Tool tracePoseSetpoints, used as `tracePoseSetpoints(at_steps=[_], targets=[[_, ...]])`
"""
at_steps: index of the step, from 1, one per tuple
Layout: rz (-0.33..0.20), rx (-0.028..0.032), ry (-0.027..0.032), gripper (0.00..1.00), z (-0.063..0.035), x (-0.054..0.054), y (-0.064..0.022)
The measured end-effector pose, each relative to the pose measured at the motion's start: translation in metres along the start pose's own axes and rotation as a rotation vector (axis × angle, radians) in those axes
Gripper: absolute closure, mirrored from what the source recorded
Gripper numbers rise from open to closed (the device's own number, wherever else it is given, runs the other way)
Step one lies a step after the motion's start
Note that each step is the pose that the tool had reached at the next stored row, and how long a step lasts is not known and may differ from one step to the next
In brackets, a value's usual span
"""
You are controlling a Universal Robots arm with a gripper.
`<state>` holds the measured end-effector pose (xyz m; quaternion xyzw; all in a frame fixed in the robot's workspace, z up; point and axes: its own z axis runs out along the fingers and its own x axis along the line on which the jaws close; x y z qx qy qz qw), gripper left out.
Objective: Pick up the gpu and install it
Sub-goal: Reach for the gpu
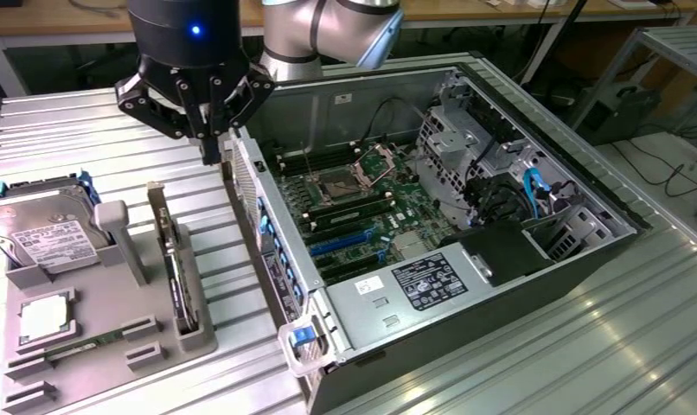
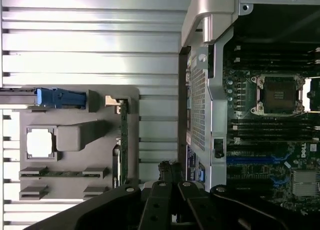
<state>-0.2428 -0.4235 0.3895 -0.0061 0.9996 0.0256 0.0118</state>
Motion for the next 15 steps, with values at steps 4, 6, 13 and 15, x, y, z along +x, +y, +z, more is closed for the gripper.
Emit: tracePoseSetpoints(at_steps=[4, 6, 13, 15], targets=[[-0.005, -0.0001, 0.0003, 0.89, 0.0002, 0.005, -0.0021], [-0.008, -0.0002, 0.0004, 0.89, 0.0003, 0.008, -0.0031], [-0.019, -0.0005, 0.001, 0.89, 0.0007, 0.017, -0.0066], [-0.022, -0.0005, 0.0011, 0.89, 0.0007, 0.02, -0.0076]])
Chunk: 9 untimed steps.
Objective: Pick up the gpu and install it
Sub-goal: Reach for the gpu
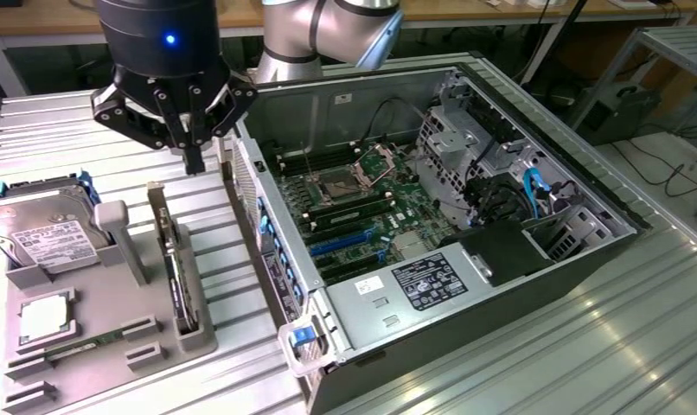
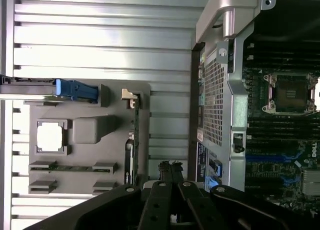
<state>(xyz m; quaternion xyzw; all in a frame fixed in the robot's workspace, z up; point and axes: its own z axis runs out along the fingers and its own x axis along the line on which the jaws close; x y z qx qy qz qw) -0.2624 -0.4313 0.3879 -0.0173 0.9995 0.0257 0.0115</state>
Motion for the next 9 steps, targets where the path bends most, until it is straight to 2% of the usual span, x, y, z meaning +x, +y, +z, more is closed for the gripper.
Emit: tracePoseSetpoints(at_steps=[9], targets=[[-0.008, -0.0002, 0.0004, 0.89, 0.0003, 0.023, -0.0008]])
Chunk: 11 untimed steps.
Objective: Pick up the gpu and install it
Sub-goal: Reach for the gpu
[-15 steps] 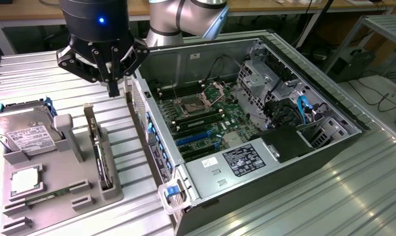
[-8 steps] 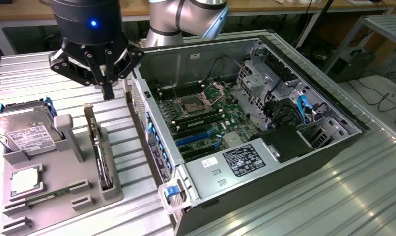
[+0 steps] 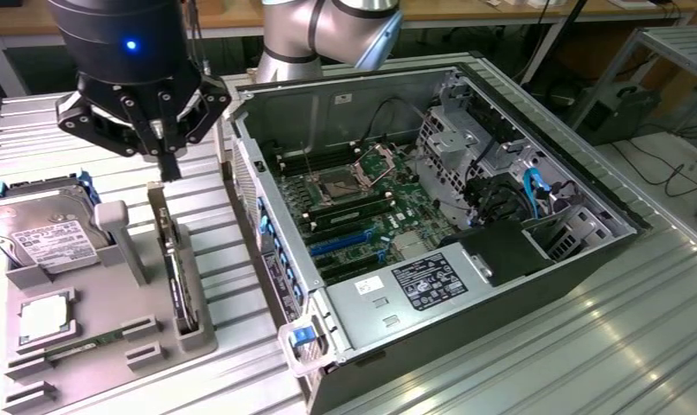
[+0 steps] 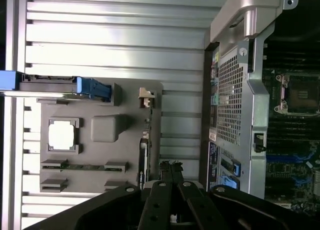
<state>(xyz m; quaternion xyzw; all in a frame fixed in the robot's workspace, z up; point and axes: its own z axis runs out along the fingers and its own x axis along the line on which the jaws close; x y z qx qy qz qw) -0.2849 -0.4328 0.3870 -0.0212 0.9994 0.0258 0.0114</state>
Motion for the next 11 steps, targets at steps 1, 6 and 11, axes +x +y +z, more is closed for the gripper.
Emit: tracePoseSetpoints(at_steps=[1, 6, 11], targets=[[-0.001, -0.0001, 0.0, 0.89, 0.0, 0.003, -0.0001], [-0.006, -0.0001, 0.0003, 0.89, 0.0001, 0.015, 0.0], [-0.01, -0.0003, 0.0006, 0.89, 0.0001, 0.032, 0.0003]])
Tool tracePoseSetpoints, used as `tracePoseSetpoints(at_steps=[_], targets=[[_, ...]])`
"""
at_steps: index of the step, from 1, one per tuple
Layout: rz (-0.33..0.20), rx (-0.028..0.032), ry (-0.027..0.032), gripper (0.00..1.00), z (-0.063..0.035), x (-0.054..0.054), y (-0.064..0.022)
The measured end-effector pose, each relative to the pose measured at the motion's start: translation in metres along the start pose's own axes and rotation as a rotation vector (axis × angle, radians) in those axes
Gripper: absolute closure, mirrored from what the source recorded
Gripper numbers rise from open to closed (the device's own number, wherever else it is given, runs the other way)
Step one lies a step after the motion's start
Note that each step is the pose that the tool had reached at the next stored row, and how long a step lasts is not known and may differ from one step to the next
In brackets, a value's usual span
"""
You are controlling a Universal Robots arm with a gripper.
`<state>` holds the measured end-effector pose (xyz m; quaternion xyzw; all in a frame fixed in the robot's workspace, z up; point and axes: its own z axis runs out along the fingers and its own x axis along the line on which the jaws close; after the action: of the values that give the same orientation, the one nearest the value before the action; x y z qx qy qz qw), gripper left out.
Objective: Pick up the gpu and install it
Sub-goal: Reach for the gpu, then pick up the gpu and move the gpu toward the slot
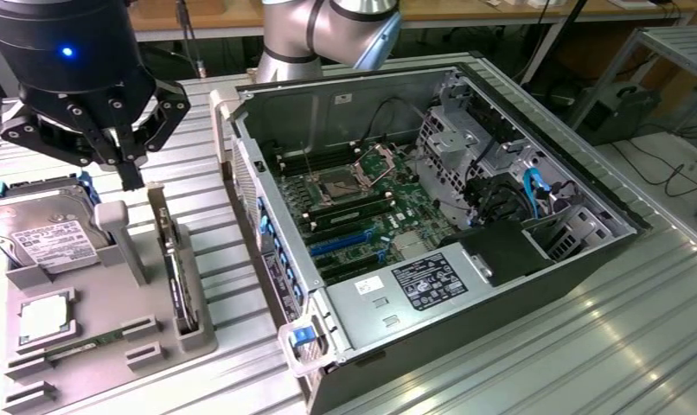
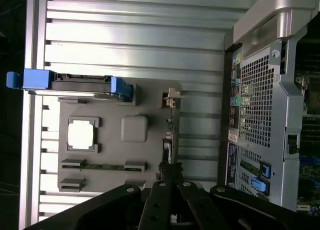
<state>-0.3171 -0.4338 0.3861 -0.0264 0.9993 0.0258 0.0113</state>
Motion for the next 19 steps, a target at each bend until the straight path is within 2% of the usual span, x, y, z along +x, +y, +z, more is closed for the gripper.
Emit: tracePoseSetpoints(at_steps=[15, 19], targets=[[0.0, 0.0, -0.0001, 0.89, 0.0, 0.0, 0.0], [0.0, 0.0, 0.0, 0.64, 0.0, 0.0, 0.0]])
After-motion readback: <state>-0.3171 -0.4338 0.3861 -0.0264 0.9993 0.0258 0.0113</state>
